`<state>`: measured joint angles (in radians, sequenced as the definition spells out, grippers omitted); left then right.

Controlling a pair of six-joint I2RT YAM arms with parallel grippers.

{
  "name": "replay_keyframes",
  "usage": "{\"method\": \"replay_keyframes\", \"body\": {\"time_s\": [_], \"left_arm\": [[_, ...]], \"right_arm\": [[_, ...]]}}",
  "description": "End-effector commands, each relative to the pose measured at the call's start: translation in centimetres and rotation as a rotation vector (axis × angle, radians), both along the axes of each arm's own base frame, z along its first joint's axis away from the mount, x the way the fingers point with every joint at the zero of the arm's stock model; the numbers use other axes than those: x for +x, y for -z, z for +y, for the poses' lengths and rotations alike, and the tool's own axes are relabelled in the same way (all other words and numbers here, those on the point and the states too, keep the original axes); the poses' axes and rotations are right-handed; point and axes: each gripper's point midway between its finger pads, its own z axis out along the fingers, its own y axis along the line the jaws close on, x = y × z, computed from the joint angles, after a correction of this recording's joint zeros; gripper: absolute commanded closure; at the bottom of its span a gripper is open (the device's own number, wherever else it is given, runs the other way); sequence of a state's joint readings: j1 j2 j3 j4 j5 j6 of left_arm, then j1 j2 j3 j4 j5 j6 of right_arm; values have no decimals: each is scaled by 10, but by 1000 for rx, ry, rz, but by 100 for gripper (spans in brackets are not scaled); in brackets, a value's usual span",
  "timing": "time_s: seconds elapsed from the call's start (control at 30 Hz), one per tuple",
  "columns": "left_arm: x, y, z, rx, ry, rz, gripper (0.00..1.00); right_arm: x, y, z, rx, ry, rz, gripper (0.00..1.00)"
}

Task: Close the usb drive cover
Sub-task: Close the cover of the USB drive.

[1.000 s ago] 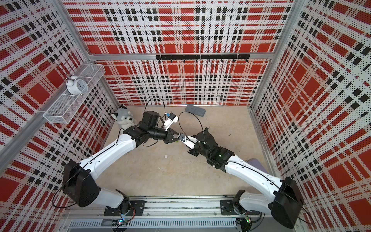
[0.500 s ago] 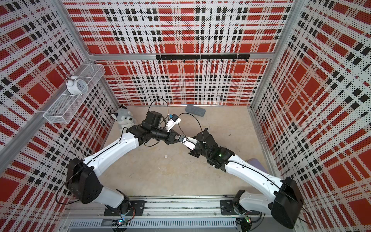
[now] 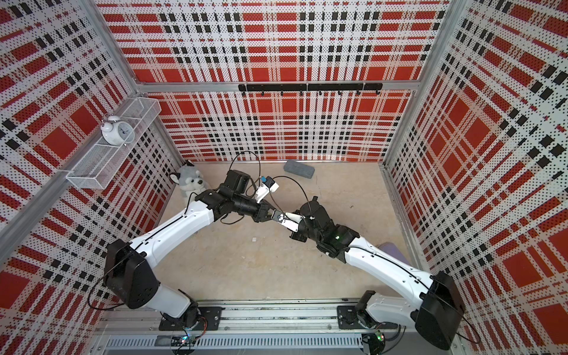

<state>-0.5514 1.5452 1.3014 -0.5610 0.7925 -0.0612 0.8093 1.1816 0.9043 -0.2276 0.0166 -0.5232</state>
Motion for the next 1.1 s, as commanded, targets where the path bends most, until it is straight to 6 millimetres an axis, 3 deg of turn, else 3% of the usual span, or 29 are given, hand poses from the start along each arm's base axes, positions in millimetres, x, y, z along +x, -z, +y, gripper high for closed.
{"method": "replay_keyframes", "body": {"time_s": [0.0, 0.2, 0.33, 0.57, 0.97, 1.07], "left_arm": [[-13, -5, -20, -62, 63, 15, 93], [-20, -3, -22, -91, 82, 47, 93], [-21, 4, -22, -82, 77, 73, 93], [-18, 27, -16, 32, 63, 82, 91], [-8, -5, -24, -62, 46, 19, 90], [-13, -3, -26, -72, 71, 30, 88]], "right_arm": [[-14, -118, 39, 380, -147, -202, 98], [-16, -124, 44, 408, -164, -184, 98], [-13, -114, 43, 338, -168, -235, 99], [-15, -116, 36, 256, -180, -312, 100], [-18, -110, 40, 286, -186, -295, 100], [-20, -114, 40, 312, -192, -290, 100]]}}
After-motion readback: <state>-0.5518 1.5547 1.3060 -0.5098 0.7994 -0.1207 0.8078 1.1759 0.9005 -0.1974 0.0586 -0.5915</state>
